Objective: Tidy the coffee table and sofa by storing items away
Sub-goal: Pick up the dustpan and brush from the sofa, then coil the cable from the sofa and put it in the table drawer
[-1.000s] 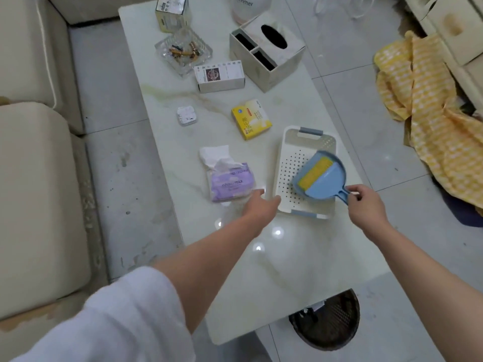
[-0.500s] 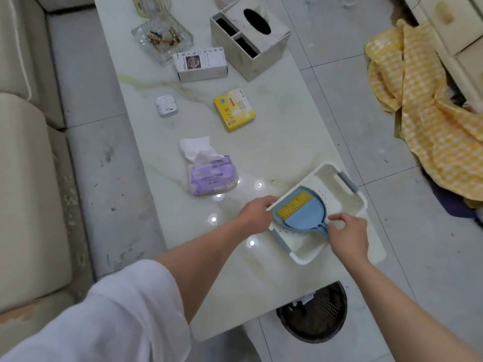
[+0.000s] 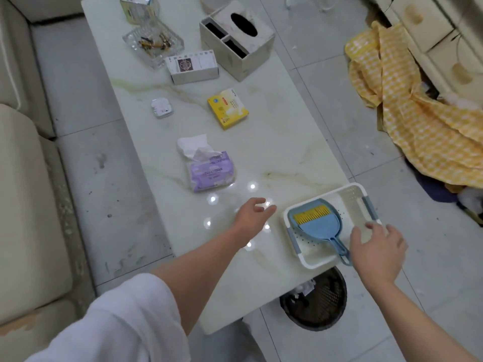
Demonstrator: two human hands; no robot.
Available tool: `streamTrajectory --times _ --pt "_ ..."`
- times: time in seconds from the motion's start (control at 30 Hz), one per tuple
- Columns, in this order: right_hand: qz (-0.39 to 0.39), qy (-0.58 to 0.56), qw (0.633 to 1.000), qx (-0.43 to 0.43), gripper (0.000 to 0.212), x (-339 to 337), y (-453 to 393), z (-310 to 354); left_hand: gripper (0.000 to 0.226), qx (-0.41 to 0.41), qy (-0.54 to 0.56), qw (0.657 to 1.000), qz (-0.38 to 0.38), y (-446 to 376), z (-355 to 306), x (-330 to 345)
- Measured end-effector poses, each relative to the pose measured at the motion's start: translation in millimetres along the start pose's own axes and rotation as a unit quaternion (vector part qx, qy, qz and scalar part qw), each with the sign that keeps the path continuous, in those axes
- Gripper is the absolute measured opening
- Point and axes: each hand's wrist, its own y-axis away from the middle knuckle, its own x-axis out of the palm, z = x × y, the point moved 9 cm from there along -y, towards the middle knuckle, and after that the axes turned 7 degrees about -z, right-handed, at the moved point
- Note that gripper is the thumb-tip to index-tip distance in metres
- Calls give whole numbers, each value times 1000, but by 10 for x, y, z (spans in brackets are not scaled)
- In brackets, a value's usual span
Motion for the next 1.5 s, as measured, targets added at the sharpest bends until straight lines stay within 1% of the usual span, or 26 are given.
streamTrajectory --times 0.03,0.07,0.13,0.23,0.27,0.33,0.4,0.47,0.6,0.73,0.83,1.0,1.07,1.17,1.27,1.37,1.5 --pt "-18 -14 1000 -20 42 -83 64 128 44 -4 11 1000 1 43 20 -154" --pt "-19 -27 999 -41 42 -110 131 262 42 -7 17 1000 3 88 31 -312" --pt "12 -44 996 -83 42 -79 313 603 39 -4 22 1000 0 184 45 -658" --pt "73 -76 979 -172 38 72 799 1494 37 13 30 999 -21 371 93 -1457" --pt "96 -90 972 -194 37 110 989 1822 37 21 25 999 -35 438 102 -1749" --pt "172 -112 954 -219 38 253 1493 2559 36 38 15 997 -72 596 153 -2497" --pt "242 -109 934 -238 42 412 1974 3184 35 49 6 994 -102 745 218 -3180" --pt "283 -104 912 -279 43 502 2485 3848 35 50 9 990 -130 950 313 -3926" --pt "324 -94 877 -343 47 472 3402 5124 32 43 4 977 -211 1374 486 -5418" --pt "328 -98 851 -399 50 374 3840 6053 36 31 -8 958 -284 1557 461 -6462" --pt "314 -103 845 -420 51 341 3808 6593 33 19 -36 950 -309 1461 336 -7001" --pt "291 -71 853 -427 62 608 3194 7175 33 -18 -78 942 -327 986 115 -7723" --pt "299 -49 849 -434 69 767 2915 7463 33 -41 -91 935 -341 722 -72 -8055" --pt "296 -30 841 -451 76 914 2682 8007 38 -52 -113 921 -368 375 -422 -8563" --pt "312 -19 822 -475 82 1077 2748 8705 43 -53 -126 913 -383 87 -778 -9082" --pt "330 -4 801 -499 82 1319 3006 9383 46 -60 -147 915 -371 -156 -999 -9588" --pt "348 28 764 -543 88 1897 3457 10358 46 -80 -198 893 -395 -621 -957 -10467"
